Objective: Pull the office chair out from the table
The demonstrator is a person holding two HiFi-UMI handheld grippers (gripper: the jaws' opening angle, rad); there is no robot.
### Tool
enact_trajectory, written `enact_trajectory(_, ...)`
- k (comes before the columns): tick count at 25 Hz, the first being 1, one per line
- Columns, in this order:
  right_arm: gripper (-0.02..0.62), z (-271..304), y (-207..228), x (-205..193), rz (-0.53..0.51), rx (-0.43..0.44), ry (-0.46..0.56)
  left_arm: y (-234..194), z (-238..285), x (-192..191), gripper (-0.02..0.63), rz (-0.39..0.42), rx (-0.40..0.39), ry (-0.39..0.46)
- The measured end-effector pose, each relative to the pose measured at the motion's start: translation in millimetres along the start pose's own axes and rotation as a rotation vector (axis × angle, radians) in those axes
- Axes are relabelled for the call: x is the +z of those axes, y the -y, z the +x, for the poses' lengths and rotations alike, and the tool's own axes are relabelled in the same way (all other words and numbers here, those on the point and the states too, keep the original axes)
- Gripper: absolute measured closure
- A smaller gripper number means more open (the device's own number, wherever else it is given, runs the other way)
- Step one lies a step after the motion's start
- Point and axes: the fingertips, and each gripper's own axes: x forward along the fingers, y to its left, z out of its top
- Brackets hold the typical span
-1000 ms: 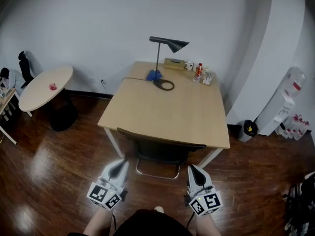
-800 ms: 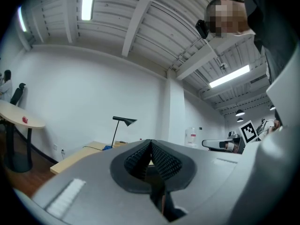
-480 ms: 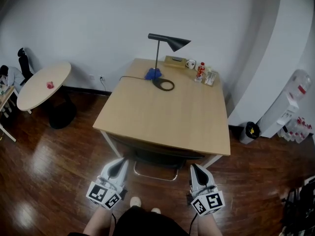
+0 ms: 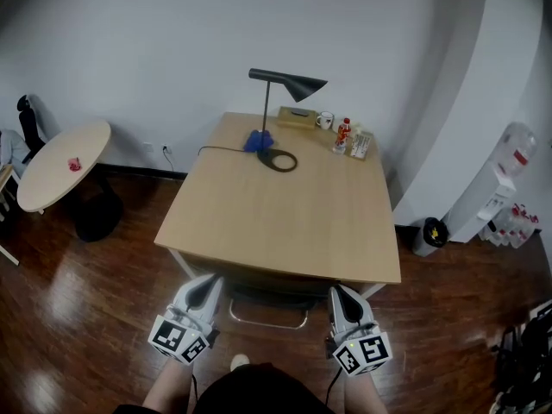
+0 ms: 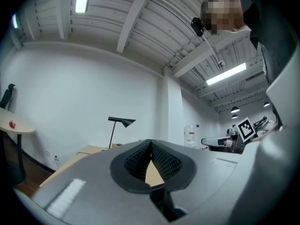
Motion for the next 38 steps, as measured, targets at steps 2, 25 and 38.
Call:
enact_trajectory(2, 0.581, 8, 2, 3, 0.005, -0.004, 0.006, -4, 10, 6, 0.604, -0.005, -0.013, 0.016)
enact_trajectory(25, 0.352, 64, -47, -59, -0.36, 0.419, -0.355, 44, 40, -83, 0.393, 0.626, -0.657, -0.44)
enact_trajectory(38, 0.304, 62, -44, -148, -0.842, 0.599, -0.785, 30, 41, -156, 0.365, 0.939, -0.766, -0.776)
